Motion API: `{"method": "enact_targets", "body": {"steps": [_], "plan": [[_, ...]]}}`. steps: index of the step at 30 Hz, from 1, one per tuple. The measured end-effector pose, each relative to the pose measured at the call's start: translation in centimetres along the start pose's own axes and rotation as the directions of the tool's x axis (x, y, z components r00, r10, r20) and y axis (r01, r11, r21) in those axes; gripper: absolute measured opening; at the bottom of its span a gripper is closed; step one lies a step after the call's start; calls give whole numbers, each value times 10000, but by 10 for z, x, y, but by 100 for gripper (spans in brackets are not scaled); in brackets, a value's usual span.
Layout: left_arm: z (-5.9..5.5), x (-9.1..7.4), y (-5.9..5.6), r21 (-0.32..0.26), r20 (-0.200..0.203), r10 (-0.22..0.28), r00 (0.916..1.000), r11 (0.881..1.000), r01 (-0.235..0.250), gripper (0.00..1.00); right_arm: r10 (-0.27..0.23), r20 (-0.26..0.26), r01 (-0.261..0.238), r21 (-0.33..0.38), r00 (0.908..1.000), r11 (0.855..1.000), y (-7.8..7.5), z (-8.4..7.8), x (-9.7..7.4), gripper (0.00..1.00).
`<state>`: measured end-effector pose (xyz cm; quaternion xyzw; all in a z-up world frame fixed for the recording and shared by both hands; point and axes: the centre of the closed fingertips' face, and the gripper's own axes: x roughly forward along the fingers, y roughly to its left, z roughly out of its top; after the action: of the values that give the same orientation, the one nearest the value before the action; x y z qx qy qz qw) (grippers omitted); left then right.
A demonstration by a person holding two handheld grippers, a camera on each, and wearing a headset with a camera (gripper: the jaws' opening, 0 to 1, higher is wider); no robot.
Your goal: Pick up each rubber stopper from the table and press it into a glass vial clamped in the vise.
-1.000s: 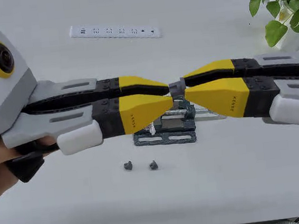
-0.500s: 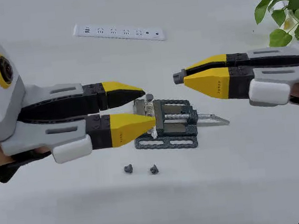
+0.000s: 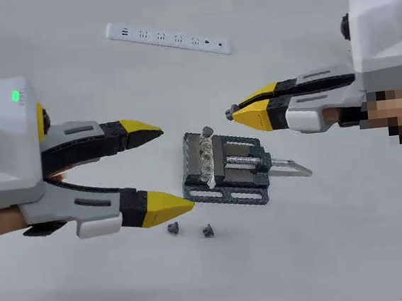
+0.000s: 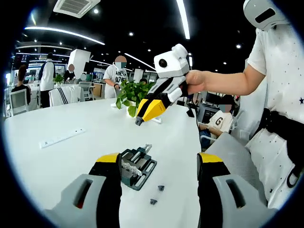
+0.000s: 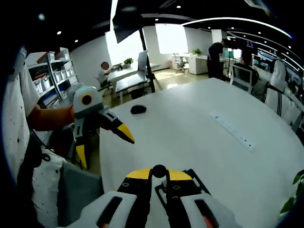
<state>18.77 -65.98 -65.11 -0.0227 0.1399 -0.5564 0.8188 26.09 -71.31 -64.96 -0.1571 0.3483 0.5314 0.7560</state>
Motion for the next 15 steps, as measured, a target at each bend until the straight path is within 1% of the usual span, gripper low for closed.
{"method": "enact_targets", "body": {"steps": [2, 3, 4, 5, 7, 8, 11, 13, 15], "plan": [[-6, 0, 3, 56, -136, 70, 9999, 10000, -70, 70, -42, -369, 35, -198, 9993, 9998, -4, -3, 8, 6], [-10, 0, 5, 165, -258, 118, 9996, 9998, -114, 72, -38, -641, 20, -284, 9979, 9996, -7, -6, 14, 6], [-13, 0, 6, 193, -332, 138, 9994, 9997, -132, 73, -62, -787, 33, -363, 9969, 9993, -9, -8, 19, 6], [-17, 1, 8, 216, -409, 198, 9990, 9996, -189, 75, -147, -1150, 92, -485, 9933, 9988, -14, -13, 25, 6], [-24, 2, 13, 316, -533, 353, 9980, 9989, -336, 80, -248, -1633, 124, -762, 9863, 9970, -19, -20, 34, 6], [-26, 2, 14, 299, -561, 363, 9978, 9990, -346, 82, -244, -1783, 102, -802, 9837, 9967, -21, -23, 38, 6], [-33, 3, 17, 312, -648, 425, 9970, 9987, -406, 84, -202, -2196, 8, -883, 9754, 9961, -25, -30, 50, 6], [-39, 4, 19, 357, -747, 496, 9960, 9983, -470, 88, -238, -2555, -30, -1037, 9665, 9946, -30, -36, 59, 6], [-44, 5, 20, 399, -875, 487, 9950, 9982, -454, 90, -250, -2917, -83, -1124, 9562, 9936, -33, -44, 65, 6]]}}
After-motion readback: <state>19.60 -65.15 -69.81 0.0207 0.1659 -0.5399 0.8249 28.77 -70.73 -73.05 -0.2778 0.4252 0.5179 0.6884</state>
